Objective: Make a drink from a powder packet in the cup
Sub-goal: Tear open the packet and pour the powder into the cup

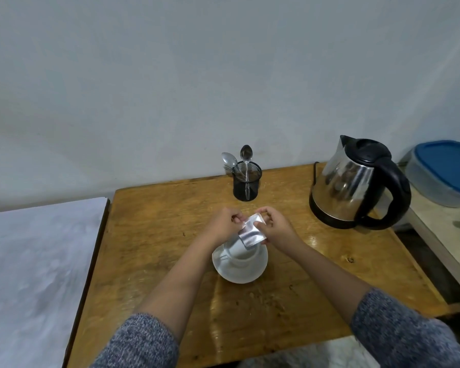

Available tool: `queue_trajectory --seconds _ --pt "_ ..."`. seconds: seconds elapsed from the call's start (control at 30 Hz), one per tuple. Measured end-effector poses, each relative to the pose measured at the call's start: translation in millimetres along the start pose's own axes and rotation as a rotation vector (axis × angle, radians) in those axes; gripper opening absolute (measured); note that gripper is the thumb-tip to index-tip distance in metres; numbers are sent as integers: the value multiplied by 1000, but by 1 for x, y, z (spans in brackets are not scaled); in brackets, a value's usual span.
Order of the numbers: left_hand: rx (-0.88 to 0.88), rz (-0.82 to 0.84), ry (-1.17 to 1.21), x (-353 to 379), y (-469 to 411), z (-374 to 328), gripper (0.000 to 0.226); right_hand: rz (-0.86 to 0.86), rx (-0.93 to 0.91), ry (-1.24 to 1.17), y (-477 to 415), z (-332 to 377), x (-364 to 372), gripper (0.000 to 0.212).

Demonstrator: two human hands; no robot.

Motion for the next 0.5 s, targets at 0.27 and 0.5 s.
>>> queue_trajectory --seconds 0.27,0.5 --pt "55 -113 -30 8 22 26 11 136 -328 483 5 7 9 19" --pt "84 -91 23 10 37 36 14 239 -382 743 11 20 12 20"
Point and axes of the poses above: each hand's wrist, its own y-axis away from the middle knuckle, its own x-axis out of the palm, z = x × y, the point moved 1 cm from there along -y, towards the middle knuckle, and after that the axes turned 2 degrees about x, right-handed, at the moved point
